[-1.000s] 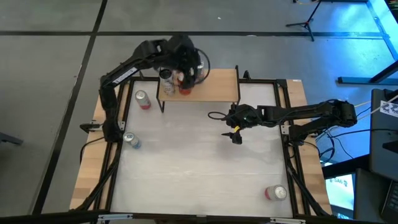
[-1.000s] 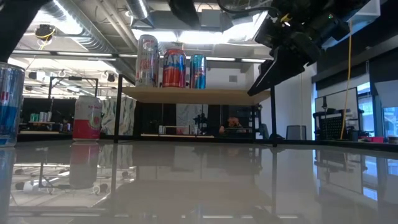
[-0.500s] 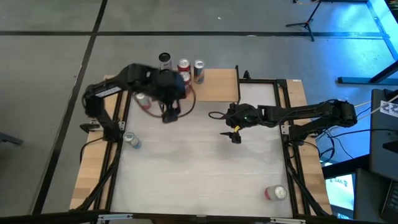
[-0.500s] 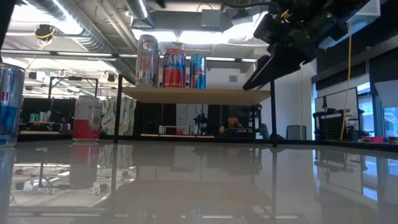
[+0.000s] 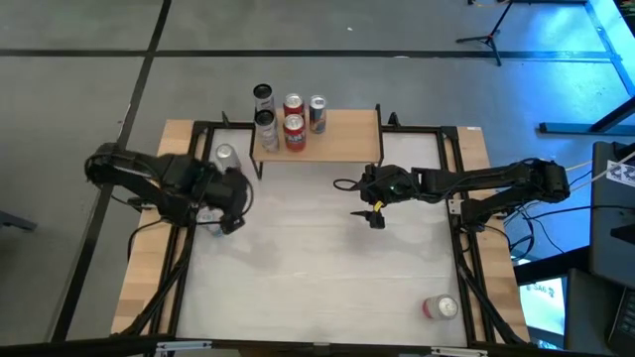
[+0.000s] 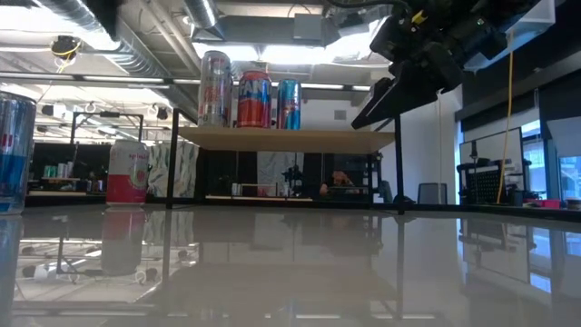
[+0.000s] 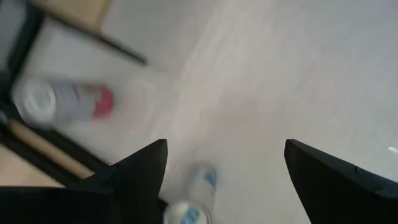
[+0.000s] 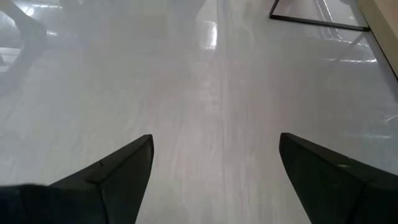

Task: Place canned beverage on shelf
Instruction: Put the blue soda can on the shelf

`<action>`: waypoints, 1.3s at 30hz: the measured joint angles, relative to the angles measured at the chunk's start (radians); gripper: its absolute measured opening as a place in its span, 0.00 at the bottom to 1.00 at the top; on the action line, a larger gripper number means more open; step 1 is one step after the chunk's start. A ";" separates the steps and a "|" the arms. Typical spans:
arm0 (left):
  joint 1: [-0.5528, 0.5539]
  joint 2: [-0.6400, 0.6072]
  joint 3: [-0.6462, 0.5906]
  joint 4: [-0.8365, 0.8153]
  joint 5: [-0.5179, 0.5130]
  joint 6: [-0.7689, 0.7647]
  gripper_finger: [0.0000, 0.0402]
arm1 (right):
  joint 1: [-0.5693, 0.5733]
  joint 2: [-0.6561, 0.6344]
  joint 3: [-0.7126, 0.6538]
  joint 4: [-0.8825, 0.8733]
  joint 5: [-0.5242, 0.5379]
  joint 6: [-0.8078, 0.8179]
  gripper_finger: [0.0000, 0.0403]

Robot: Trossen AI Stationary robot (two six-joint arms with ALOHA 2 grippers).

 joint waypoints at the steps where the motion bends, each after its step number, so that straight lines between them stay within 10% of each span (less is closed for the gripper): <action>1: -0.019 -0.018 -0.035 0.000 0.008 -0.050 0.78 | 0.000 0.000 0.000 0.000 0.000 0.000 0.85; 8: -0.080 -0.052 -0.172 0.001 0.060 -0.290 0.78 | 0.000 0.000 0.000 0.006 0.000 0.000 0.85; 39: -0.190 -0.207 -0.381 -0.015 0.144 -0.263 0.78 | 0.000 0.000 0.000 -0.003 0.000 0.004 0.85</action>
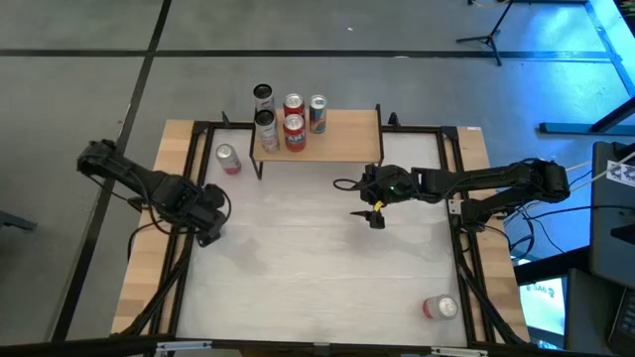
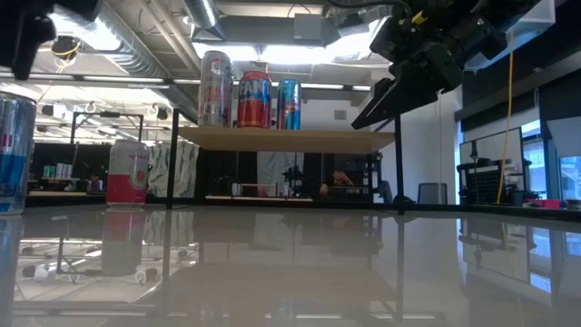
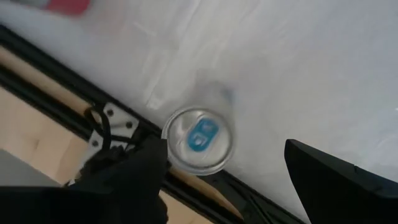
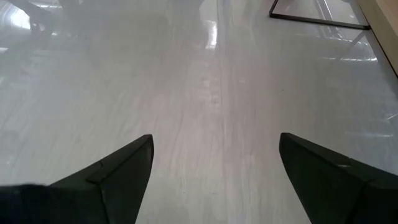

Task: Place canned beverage on shelf
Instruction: Put the blue soda can on the shelf

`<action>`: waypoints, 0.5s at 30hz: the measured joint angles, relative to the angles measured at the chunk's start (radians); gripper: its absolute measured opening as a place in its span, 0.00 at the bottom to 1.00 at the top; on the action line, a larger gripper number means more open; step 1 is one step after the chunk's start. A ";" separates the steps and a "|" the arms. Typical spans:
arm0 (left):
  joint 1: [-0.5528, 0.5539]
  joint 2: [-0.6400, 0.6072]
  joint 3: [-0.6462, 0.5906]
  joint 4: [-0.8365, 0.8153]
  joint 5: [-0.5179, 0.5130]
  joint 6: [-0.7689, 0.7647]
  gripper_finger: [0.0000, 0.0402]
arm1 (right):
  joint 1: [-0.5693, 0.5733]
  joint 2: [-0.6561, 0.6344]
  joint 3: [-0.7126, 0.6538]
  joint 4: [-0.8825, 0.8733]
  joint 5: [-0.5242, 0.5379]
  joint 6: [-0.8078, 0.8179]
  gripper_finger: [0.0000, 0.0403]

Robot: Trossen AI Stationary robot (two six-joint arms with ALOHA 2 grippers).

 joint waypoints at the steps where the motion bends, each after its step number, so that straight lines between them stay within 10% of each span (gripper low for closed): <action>1: -0.004 -0.016 -0.021 0.004 0.005 -0.016 0.78 | 0.000 0.000 0.000 0.000 0.000 0.000 0.85; 15: -0.012 -0.121 -0.171 0.071 0.007 -0.046 0.78 | 0.000 0.000 0.000 0.006 0.000 0.000 0.85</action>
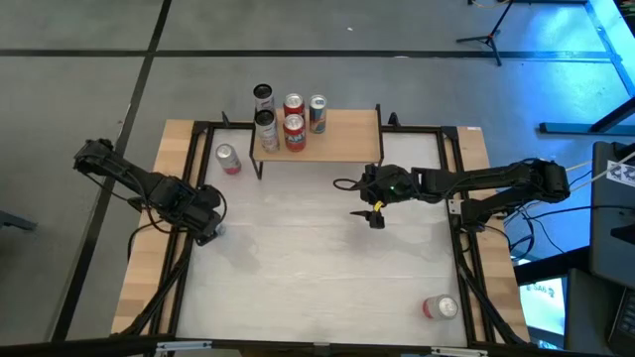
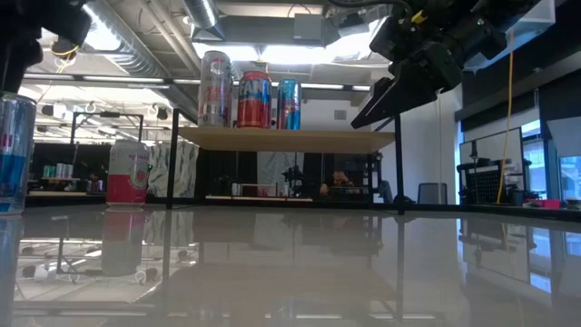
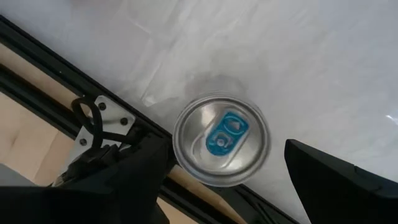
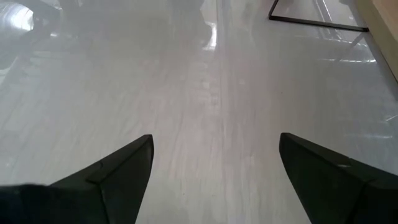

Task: Place canned beverage on shelf
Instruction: Put the blue soda can on the shelf

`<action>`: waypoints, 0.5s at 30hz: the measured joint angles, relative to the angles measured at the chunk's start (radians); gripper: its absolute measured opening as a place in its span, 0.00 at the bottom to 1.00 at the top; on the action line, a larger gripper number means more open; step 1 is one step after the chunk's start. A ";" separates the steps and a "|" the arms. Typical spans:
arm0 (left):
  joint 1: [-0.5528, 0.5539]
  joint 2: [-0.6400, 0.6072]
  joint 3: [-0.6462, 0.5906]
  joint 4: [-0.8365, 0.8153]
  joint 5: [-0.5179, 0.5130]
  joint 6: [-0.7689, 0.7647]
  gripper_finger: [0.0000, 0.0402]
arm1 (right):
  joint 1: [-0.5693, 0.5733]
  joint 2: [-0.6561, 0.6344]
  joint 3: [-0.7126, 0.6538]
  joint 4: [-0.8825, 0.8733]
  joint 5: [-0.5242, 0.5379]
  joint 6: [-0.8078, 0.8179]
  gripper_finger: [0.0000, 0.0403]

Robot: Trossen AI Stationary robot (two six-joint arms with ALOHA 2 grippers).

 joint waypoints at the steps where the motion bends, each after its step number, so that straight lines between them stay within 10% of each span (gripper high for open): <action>1: 0.000 0.001 -0.007 0.000 0.001 0.000 0.78 | 0.000 0.000 0.000 0.000 0.000 0.000 0.85; 15: 0.001 0.001 -0.101 0.102 -0.017 0.000 0.78 | 0.000 0.000 0.000 0.015 0.000 0.000 0.85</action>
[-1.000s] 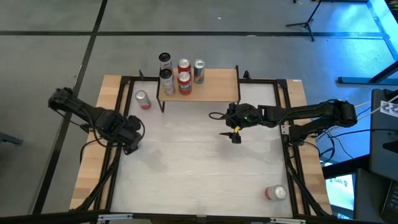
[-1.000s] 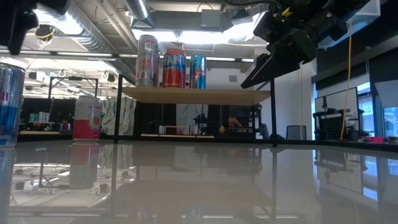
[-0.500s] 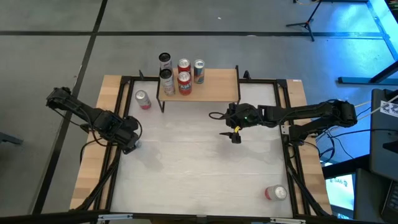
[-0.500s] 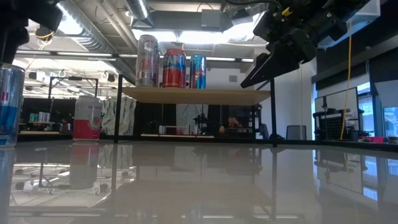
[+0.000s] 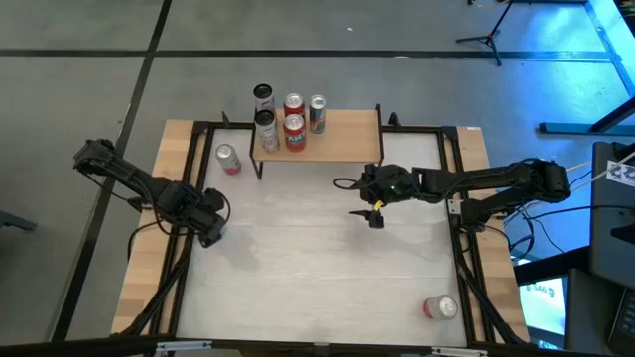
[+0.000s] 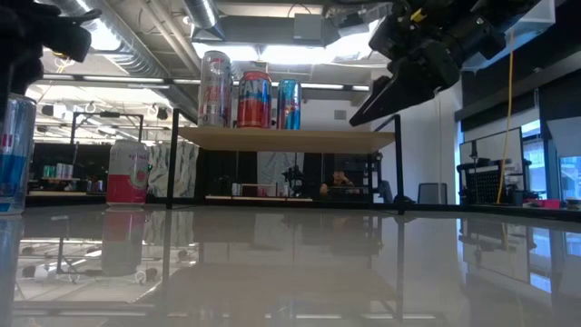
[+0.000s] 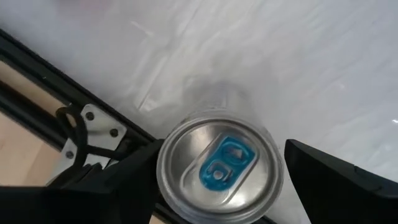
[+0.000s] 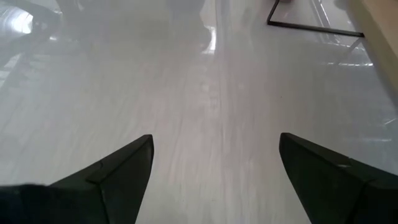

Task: Place canned beverage on shelf
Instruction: Put the blue soda can on the shelf

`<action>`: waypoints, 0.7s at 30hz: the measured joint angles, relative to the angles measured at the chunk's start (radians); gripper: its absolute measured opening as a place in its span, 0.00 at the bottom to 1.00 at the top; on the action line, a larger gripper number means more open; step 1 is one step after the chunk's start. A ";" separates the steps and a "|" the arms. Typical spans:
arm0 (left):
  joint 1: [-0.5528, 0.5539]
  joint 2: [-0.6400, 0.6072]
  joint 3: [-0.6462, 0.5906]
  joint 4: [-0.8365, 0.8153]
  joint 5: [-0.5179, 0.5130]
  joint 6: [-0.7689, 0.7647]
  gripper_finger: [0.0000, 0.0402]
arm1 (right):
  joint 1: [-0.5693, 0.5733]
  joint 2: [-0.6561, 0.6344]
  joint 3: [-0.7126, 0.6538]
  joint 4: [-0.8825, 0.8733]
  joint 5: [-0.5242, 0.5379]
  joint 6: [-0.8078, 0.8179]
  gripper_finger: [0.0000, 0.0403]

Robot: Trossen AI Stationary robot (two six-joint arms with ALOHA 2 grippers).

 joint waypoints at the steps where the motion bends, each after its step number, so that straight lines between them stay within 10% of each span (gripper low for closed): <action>1: 0.000 0.000 -0.001 0.006 0.000 -0.003 0.78 | 0.000 0.000 0.000 0.005 0.000 0.000 0.85; 21: 0.000 0.001 -0.002 0.013 0.015 -0.015 0.62 | 0.000 0.000 0.000 0.017 0.000 0.000 0.85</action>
